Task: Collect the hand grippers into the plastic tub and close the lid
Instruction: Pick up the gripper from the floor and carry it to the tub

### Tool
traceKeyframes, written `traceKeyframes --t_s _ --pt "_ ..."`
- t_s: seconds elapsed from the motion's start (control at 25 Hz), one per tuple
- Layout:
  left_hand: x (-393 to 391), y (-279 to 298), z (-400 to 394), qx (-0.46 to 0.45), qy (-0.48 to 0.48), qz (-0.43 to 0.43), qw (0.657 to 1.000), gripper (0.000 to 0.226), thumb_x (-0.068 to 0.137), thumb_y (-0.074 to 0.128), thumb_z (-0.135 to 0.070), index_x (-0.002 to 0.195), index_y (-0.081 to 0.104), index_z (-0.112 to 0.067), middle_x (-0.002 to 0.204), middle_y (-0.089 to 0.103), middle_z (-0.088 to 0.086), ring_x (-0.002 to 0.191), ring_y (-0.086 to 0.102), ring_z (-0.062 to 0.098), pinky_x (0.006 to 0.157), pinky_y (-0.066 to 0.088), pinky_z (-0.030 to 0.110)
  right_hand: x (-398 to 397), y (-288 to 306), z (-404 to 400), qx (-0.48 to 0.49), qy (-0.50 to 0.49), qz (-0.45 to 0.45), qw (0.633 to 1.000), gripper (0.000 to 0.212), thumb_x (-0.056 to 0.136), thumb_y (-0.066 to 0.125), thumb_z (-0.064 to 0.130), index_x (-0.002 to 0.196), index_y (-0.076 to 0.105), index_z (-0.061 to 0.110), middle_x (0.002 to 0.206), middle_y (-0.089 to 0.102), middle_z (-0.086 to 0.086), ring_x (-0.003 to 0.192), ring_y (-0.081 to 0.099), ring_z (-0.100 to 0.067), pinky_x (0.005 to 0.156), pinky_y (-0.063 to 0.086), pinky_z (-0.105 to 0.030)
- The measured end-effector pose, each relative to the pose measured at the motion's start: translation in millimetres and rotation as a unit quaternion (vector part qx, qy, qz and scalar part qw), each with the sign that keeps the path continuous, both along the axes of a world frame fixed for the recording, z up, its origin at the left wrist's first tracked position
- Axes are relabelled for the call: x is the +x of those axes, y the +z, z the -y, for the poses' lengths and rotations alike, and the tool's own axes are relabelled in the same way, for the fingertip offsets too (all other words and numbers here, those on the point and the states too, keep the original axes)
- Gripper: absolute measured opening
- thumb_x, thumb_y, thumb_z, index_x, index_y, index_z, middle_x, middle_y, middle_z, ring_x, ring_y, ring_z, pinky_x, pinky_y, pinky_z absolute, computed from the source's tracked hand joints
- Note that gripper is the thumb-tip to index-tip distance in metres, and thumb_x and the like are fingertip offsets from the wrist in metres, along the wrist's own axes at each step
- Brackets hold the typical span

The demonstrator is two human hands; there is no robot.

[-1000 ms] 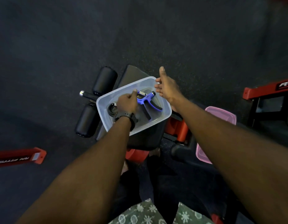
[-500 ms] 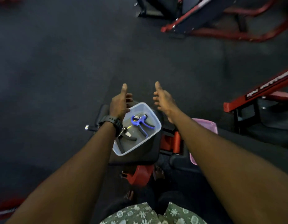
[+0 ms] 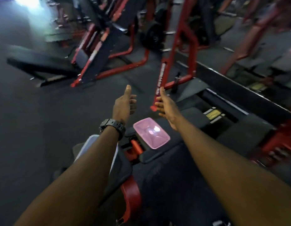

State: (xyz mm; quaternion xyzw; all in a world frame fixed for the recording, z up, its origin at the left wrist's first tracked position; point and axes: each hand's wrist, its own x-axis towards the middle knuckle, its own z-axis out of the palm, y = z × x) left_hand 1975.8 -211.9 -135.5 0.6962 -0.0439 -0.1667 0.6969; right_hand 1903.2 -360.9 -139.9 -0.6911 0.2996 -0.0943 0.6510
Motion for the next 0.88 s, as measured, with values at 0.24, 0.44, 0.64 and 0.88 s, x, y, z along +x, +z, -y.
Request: traceKeyframes --t_s 0.24,0.44,0.64,0.88 --pt "-130.9 14.8 113.8 -0.028 -0.21 0.008 0.977 0.067 0.088 0.042 -0.07 0.094 0.071 -0.011 0.089 0.068 0.008 0.076 0.061 0.022 0.068 0.047 0.036 -210.1 25.0 63.3 -0.017 -0.204 -0.007 0.979 0.069 0.098 0.033 0.062 0.13 0.057 0.006 0.138 0.056 -0.026 0.127 0.053 -0.042 0.108 0.041 -0.054" --pt "-286.6 9.6 153.9 -0.036 -0.357 -0.024 0.933 0.059 0.093 0.041 -0.065 0.089 0.068 -0.013 0.08 0.064 0.002 0.064 0.058 0.013 0.057 0.043 0.027 -405.6 6.0 54.9 -0.008 -0.375 -0.012 0.927 0.063 0.096 0.035 0.065 0.116 0.06 0.011 0.131 0.061 -0.024 0.097 0.058 -0.024 0.091 0.048 -0.041" --pt "-405.4 -17.9 137.3 0.021 -0.478 -0.032 0.878 0.058 0.095 0.035 -0.064 0.09 0.068 -0.016 0.085 0.065 0.002 0.072 0.059 0.016 0.064 0.045 0.028 -542.5 -26.8 -11.9 0.065 -0.491 -0.049 0.867 0.079 0.094 0.035 0.067 0.13 0.056 0.0 0.137 0.056 -0.027 0.116 0.061 -0.039 0.109 0.038 -0.06" --pt "-458.6 -41.3 128.0 0.049 -0.543 -0.023 0.838 0.067 0.095 0.036 -0.065 0.108 0.066 -0.007 0.099 0.061 0.012 0.079 0.057 0.02 0.063 0.044 0.028 -598.2 -53.6 -54.5 0.088 -0.553 -0.049 0.827 0.078 0.095 0.035 0.067 0.128 0.056 0.0 0.136 0.056 -0.027 0.103 0.061 -0.033 0.093 0.048 -0.048"
